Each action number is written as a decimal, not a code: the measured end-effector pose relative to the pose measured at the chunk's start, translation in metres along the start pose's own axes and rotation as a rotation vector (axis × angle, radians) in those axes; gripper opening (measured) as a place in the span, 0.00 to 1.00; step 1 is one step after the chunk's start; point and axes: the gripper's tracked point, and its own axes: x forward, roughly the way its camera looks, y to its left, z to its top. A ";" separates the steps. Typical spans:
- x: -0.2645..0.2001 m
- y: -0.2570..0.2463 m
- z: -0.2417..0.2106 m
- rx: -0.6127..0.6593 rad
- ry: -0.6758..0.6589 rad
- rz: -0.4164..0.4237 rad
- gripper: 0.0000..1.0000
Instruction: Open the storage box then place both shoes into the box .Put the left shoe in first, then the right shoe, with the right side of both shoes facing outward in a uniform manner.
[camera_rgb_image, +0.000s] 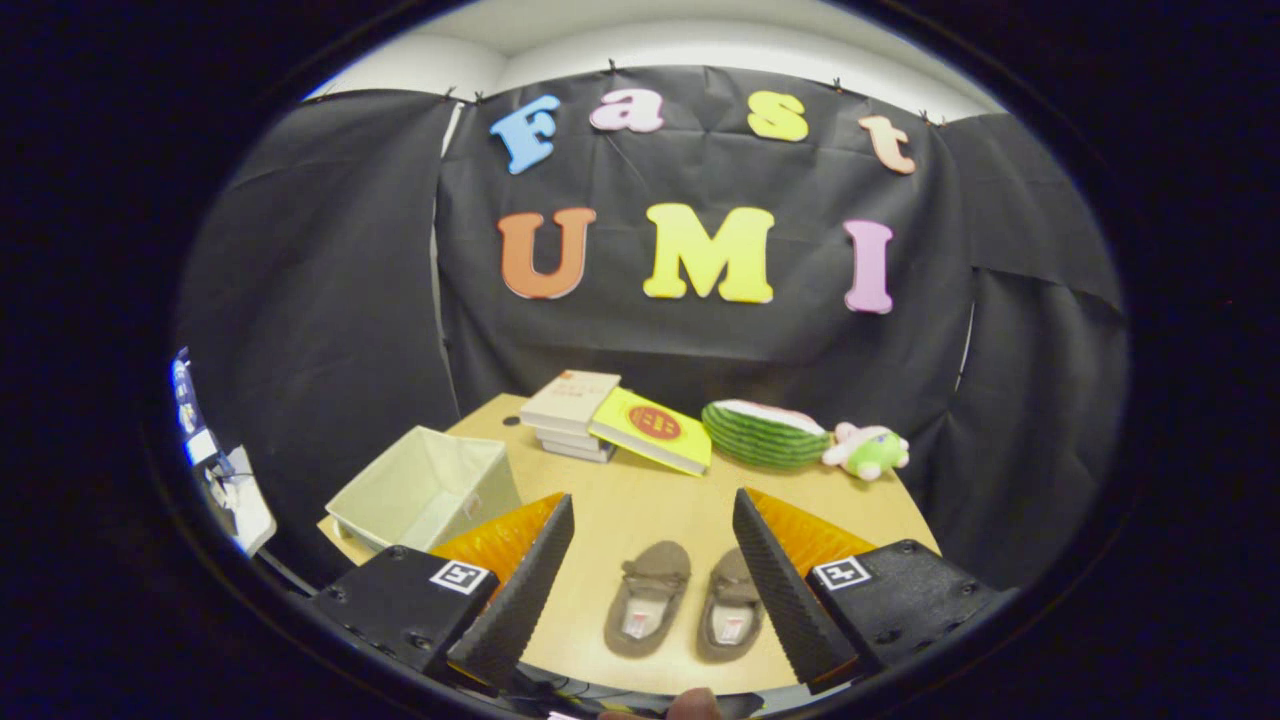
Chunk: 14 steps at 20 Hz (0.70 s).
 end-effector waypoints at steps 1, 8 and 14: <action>0.006 -0.007 -0.018 0.012 0.069 0.004 1.00; 0.065 0.002 -0.112 0.199 0.415 0.150 1.00; 0.100 0.002 -0.179 0.246 0.621 0.159 1.00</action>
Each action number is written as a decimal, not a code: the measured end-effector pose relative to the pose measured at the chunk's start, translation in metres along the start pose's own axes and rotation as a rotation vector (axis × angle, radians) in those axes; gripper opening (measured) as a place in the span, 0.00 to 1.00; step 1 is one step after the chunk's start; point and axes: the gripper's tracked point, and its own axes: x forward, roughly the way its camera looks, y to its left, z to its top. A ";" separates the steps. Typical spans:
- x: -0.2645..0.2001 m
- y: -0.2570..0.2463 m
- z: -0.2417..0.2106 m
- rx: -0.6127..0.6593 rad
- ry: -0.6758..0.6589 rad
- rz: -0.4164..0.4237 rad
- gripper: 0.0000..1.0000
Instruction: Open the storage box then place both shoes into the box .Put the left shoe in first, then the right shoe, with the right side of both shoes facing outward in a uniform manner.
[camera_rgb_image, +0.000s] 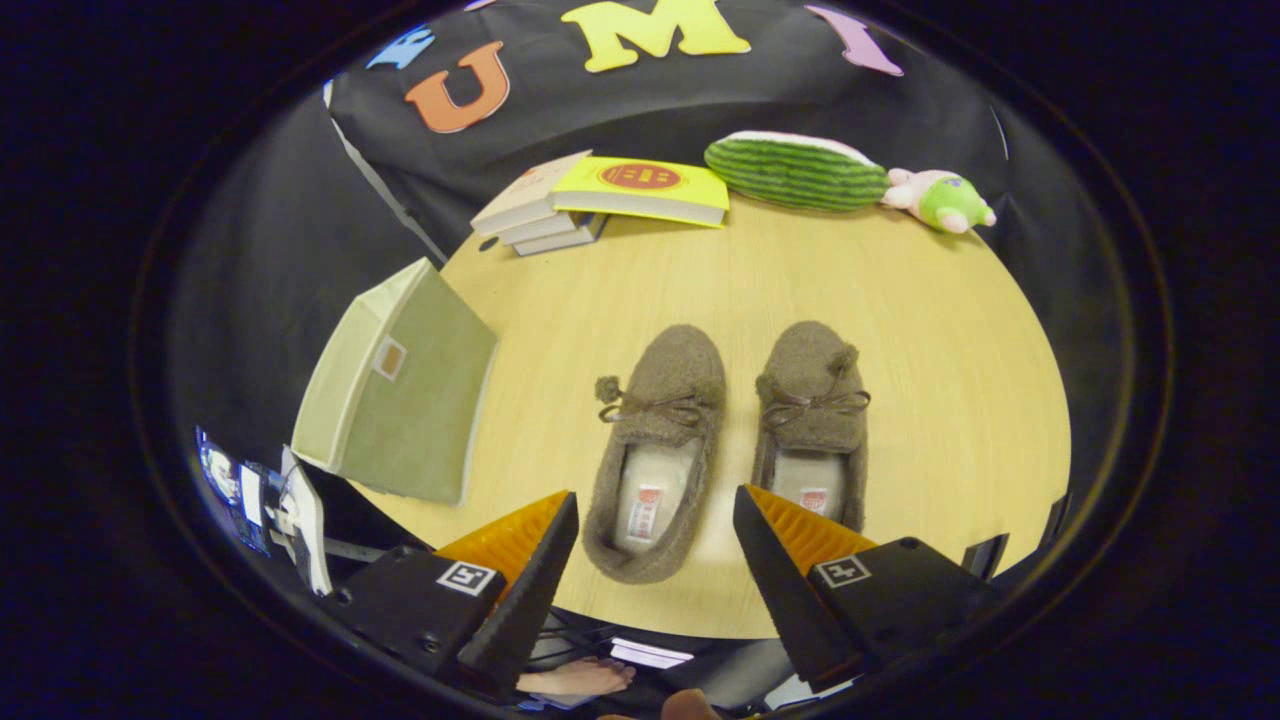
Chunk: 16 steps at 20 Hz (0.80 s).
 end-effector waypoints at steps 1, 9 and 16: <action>0.009 -0.002 -0.003 0.001 0.024 0.001 1.00; 0.054 -0.010 -0.003 0.184 0.134 0.069 0.66; 0.056 -0.027 -0.005 0.361 0.143 0.089 0.07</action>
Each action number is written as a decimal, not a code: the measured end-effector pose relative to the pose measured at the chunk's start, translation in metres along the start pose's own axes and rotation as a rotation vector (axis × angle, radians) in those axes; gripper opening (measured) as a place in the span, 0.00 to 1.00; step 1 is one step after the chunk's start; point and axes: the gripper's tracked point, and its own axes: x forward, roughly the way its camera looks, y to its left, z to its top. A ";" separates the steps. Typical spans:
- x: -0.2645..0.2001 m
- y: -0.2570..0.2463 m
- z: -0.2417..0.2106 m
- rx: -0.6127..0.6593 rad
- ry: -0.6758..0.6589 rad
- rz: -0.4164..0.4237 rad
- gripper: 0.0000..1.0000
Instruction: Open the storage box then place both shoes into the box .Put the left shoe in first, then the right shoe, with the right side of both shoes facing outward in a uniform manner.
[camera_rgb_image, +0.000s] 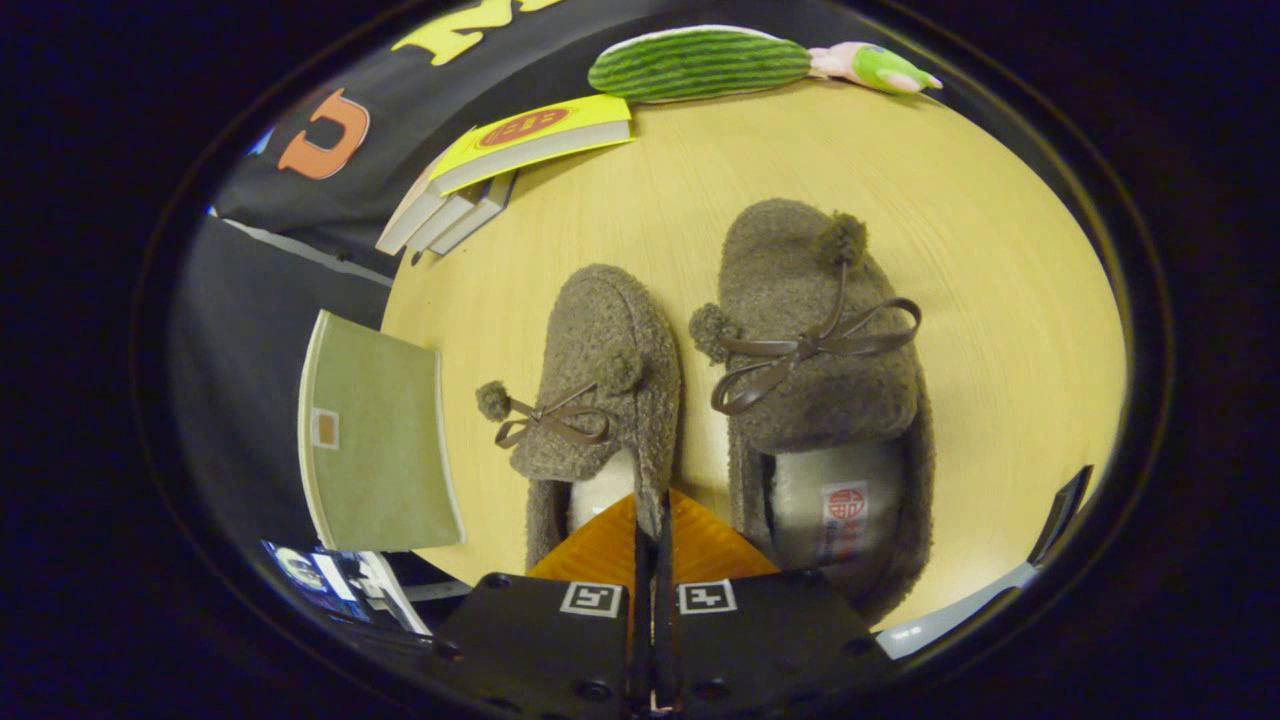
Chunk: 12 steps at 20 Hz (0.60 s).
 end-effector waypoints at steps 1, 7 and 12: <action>-0.001 0.001 0.001 0.020 -0.005 0.011 0.06; -0.032 0.024 -0.007 0.105 -0.056 0.082 0.06; -0.083 0.069 -0.002 0.093 -0.147 0.114 0.06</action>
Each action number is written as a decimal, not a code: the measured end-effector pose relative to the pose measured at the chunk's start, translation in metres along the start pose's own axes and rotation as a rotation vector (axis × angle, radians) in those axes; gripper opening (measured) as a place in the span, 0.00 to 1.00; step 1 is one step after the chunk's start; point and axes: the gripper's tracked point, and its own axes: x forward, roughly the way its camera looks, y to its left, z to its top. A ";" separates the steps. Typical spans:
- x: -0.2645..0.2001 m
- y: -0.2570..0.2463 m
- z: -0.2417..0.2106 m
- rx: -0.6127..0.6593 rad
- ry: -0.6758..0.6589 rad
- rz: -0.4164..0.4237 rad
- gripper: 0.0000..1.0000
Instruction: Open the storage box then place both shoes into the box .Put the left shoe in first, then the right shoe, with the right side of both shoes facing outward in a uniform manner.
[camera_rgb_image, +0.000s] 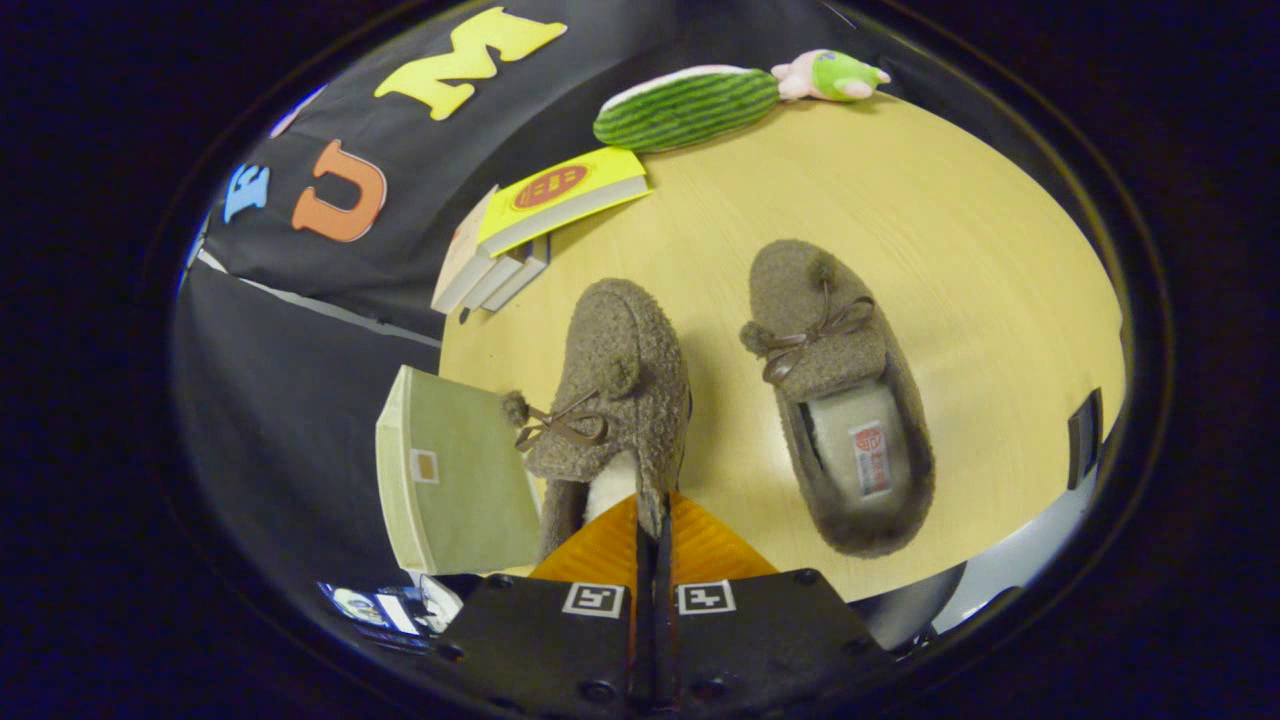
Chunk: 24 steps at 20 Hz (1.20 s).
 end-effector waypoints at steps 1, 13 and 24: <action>-0.009 0.020 0.000 -0.016 -0.009 0.029 0.06; -0.027 0.252 -0.038 -0.178 -0.036 0.215 0.06; 0.116 0.310 -0.120 -0.197 0.133 0.071 0.06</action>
